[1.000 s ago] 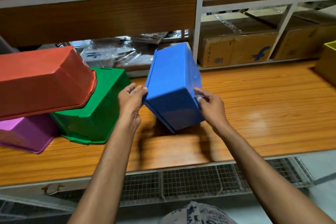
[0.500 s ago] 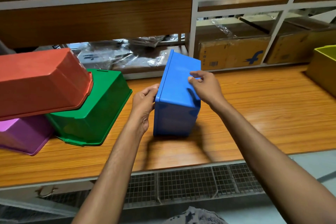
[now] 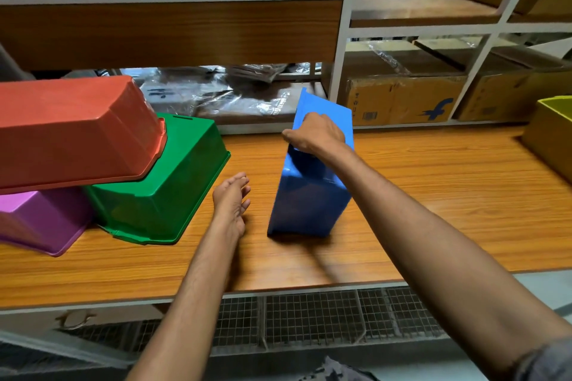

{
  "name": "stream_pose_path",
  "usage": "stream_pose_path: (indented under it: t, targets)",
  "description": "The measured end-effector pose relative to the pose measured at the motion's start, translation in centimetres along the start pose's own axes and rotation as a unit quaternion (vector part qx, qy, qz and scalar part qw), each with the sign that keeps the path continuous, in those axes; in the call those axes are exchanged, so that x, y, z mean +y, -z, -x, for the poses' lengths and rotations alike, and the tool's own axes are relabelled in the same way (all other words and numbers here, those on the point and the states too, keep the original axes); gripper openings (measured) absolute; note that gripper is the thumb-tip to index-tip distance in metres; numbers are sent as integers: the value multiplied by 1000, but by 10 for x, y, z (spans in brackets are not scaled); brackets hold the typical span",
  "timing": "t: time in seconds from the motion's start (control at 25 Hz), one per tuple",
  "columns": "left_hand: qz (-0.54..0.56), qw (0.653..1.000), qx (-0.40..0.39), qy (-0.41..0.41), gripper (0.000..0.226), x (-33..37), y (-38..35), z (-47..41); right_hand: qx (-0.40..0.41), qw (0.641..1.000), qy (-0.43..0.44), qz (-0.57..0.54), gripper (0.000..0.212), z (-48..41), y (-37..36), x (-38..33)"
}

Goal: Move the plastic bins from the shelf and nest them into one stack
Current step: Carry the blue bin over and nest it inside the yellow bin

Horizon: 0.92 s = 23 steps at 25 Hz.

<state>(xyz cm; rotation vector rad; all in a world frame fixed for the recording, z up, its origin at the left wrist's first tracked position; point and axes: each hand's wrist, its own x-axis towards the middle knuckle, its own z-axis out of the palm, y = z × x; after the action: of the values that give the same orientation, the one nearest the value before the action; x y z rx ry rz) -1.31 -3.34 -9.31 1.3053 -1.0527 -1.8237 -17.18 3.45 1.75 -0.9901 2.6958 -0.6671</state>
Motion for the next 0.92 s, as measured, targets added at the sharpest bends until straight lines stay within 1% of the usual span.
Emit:
stream_pose_path:
  t: [0.08, 0.12, 0.2, 0.28, 0.32, 0.36, 0.44, 0.52, 0.56, 0.64, 0.72, 0.8, 0.92]
  targets:
    - [-13, 1000, 6, -1, 25, -6, 1, -1, -9, 999, -10, -37, 27, 4, 9, 12]
    - [-25, 1000, 8, -11, 26, -8, 0, -1, -19, 997, -18, -67, 28, 8, 12, 22]
    - [-57, 998, -5, -17, 29, -12, -7, -1, -30, 991, -24, -127, 37, 16, 16, 45]
    - [-93, 995, -37, 12, 36, -18, -17, 3, -11, 989, -4, -149, 43, 23, 18, 65]
    - [-108, 992, -50, 30, 37, -22, -23, 4, 4, 987, 5, -160, 41, 26, 20, 73]
    - [-116, 990, -61, 46, 33, -26, -29, 8, 20, 983, 9, -182, 38, 28, 22, 79]
    - [-84, 990, -85, 72, 13, -31, -39, 14, 34, 965, 8, -258, 31, 33, 28, 92]
    - [-14, 992, -103, 68, 15, -28, -44, 19, 21, 942, 27, -333, 32, 38, 31, 105]
    - [18, 994, -100, 51, 19, -25, -45, 19, 17, 934, 36, -356, 31, 41, 31, 111]
    - [42, 995, -90, -5, 22, -16, -44, 19, 20, 919, 38, -392, 28, 48, 27, 123]
    - [31, 993, -94, -57, 18, -3, -40, 23, 27, 899, 29, -436, 28, 52, 23, 133]
    - [20, 988, -116, -101, 27, 14, -34, 31, 25, 882, 16, -470, 25, 52, 22, 146]
    - [-22, 970, -160, -182, 38, 35, -29, 42, -20, 870, -14, -492, 28, 53, 22, 169]
